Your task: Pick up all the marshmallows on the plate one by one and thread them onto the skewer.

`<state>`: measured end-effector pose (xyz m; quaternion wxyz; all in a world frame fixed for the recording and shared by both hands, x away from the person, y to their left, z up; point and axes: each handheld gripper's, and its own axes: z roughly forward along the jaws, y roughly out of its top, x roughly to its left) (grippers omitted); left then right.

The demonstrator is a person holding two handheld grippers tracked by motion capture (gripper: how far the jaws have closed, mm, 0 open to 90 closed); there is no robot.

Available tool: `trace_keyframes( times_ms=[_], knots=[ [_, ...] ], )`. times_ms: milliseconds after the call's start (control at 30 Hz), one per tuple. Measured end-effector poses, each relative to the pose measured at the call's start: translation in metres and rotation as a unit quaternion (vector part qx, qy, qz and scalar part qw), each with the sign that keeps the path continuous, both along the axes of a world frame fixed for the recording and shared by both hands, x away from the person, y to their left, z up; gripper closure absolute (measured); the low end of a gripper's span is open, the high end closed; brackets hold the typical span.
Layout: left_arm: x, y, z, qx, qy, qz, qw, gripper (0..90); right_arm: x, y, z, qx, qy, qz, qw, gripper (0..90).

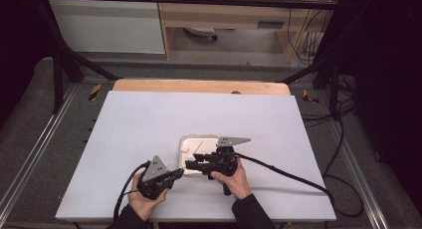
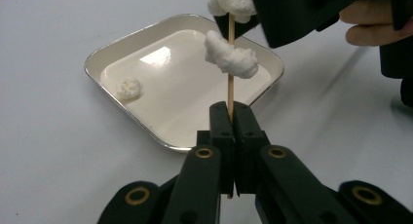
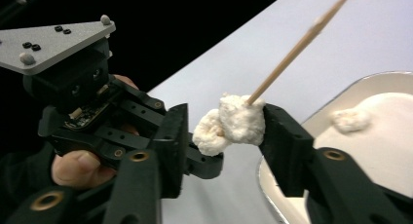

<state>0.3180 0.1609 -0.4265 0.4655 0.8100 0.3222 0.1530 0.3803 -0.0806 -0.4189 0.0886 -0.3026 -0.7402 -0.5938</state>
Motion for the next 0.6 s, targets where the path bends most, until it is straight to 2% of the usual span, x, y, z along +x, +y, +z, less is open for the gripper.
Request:
trace_keyframes(
  times_ms=[33,100,200,233,333,500,600],
  knots=[
    [0.001,0.002,0.0,0.0,0.001,0.003,1.0,88.9,0.0,-0.001,0.001,-0.009,-0.009,-0.011,0.9998,44.5],
    [0.001,0.005,0.0,-0.003,0.0,0.008,1.0,88.9,0.0,-0.006,0.004,-0.024,-0.018,-0.019,0.9994,42.7],
    [0.003,0.011,0.002,-0.007,-0.011,0.008,0.9999,88.9,-0.001,-0.012,0.007,-0.042,-0.035,-0.032,0.998,33.1],
    [0.002,0.013,0.003,-0.006,-0.001,0.014,0.9999,88.9,0.0,-0.015,0.007,-0.05,-0.038,-0.038,0.9973,30.2],
    [0.003,0.018,0.004,-0.003,0.001,0.018,0.9998,88.9,0.002,-0.021,0.006,-0.071,-0.046,-0.054,0.995,21.8],
    [0.004,0.024,0.006,0.004,0.005,0.02,0.9998,88.9,0.005,-0.028,0.004,-0.123,-0.069,-0.067,0.9877,9.7],
    [0.005,0.028,0.007,0.009,0.011,0.02,0.9997,88.9,0.007,-0.031,0.002,-0.146,-0.066,-0.067,0.9848,7.1]
  ],
)
